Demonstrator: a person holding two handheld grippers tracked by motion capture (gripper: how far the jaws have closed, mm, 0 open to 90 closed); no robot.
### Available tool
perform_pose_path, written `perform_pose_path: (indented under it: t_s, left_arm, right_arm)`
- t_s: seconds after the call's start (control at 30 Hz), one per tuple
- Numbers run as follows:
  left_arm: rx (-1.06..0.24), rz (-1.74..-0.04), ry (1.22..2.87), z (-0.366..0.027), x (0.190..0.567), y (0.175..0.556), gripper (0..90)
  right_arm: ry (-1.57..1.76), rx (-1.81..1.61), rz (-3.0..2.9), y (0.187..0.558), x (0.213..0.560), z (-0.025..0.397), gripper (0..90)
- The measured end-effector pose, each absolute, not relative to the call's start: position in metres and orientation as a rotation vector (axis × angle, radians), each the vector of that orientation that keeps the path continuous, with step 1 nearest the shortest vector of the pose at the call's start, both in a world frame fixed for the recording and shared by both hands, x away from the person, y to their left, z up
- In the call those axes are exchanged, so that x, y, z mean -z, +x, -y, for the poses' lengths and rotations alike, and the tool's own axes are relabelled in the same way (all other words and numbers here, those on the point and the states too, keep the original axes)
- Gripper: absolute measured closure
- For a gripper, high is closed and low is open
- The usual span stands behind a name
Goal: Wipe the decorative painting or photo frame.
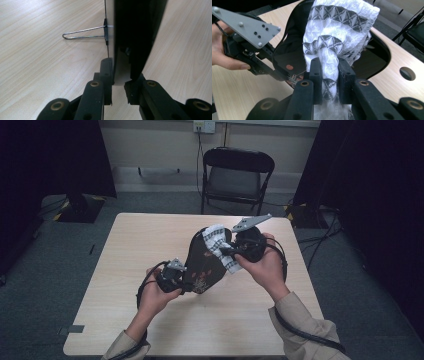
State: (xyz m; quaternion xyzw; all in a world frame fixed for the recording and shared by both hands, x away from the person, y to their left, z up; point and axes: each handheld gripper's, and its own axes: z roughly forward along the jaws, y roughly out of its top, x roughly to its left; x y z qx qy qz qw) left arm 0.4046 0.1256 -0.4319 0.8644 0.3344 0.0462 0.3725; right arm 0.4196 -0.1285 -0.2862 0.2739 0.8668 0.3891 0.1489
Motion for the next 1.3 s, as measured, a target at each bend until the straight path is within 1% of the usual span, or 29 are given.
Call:
perform_pose_path:
  t_s: [0.47,1.03,1.3]
  left_arm:
    - [-0.121,-0.845,2.226,-0.126,0.432,0.405,78.7]
    - [-0.122,-0.843,2.228,-0.126,0.432,0.405,78.7]
    - [-0.122,-0.843,2.227,-0.126,0.432,0.405,78.7]
  right_arm:
    - [0.786,-1.083,-2.535,0.417,0.311,0.125,77.5]
    - [0.866,-1.047,-2.613,0.413,0.374,0.131,77.5]
    - [0.889,-1.021,-2.637,0.412,0.395,0.133,77.5]
